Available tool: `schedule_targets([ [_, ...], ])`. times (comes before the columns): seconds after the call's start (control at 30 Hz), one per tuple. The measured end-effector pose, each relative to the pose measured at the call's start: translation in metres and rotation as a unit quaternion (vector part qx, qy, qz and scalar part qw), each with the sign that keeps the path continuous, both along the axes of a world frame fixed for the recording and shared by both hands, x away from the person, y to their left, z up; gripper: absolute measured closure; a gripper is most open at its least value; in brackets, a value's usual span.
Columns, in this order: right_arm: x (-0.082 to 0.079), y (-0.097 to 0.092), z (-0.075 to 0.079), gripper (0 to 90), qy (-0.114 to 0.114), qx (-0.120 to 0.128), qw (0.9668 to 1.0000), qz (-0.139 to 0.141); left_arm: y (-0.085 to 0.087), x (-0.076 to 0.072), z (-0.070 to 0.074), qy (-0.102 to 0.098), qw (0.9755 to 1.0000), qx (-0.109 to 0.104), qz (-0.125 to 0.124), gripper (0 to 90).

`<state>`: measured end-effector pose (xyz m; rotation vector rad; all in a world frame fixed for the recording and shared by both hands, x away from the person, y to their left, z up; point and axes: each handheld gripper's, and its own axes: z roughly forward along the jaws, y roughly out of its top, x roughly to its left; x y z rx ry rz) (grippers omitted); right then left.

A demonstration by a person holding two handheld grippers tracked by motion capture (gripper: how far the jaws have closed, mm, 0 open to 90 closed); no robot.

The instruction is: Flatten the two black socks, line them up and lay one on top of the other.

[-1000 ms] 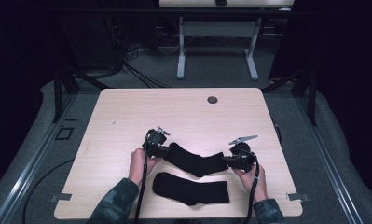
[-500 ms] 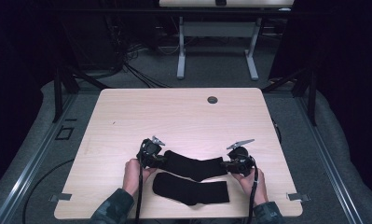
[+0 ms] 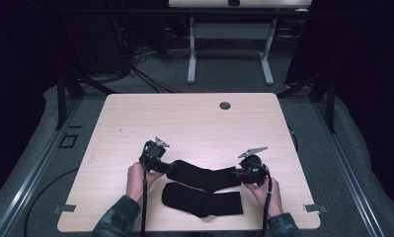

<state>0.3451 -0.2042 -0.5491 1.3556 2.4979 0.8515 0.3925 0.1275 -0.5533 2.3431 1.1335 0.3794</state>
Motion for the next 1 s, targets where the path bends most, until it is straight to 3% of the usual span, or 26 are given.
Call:
schedule_targets([
  [0.07,-0.001,0.003,-0.003,77.7,0.004,-0.014,0.9999,0.007,-0.001,0.000,-0.005,0.001,1.0000,0.010,-0.001,33.3],
  [0.13,-0.002,0.004,-0.007,79.0,0.002,-0.010,0.9999,0.006,-0.001,-0.002,-0.010,0.000,0.9998,0.019,-0.001,34.2],
  [0.3,-0.003,0.000,-0.008,80.2,0.002,-0.008,1.0000,0.003,0.004,-0.006,-0.010,-0.002,0.9998,0.017,0.002,34.7],
  [0.4,-0.002,-0.002,-0.009,79.3,0.004,-0.001,1.0000,0.000,0.007,-0.005,-0.011,-0.008,1.0000,0.000,0.004,30.7],
  [0.47,-0.001,-0.003,-0.008,71.9,0.002,-0.003,1.0000,0.001,0.011,-0.007,-0.006,-0.022,0.9994,-0.027,0.005,24.0],
  [0.5,-0.001,-0.005,-0.005,67.5,-0.002,0.008,1.0000,0.000,0.012,-0.008,-0.003,-0.031,0.9989,-0.034,0.009,19.7],
  [0.63,-0.005,-0.016,0.006,48.9,-0.023,0.036,0.9989,-0.015,0.025,-0.020,0.013,-0.064,0.9967,-0.049,0.011,13.8],
  [0.7,-0.010,-0.025,0.012,33.9,-0.039,0.043,0.9980,-0.026,0.034,-0.026,0.020,-0.072,0.9959,-0.051,0.017,8.1],
  [0.8,-0.016,-0.037,0.019,21.9,-0.056,0.046,0.9966,-0.039,0.048,-0.037,0.025,-0.092,0.9940,-0.049,0.033,6.5],
  [1.0,-0.028,-0.059,0.024,13.8,-0.071,0.043,0.9950,-0.055,0.080,-0.058,0.026,-0.100,0.9922,-0.045,0.059,3.6],
])
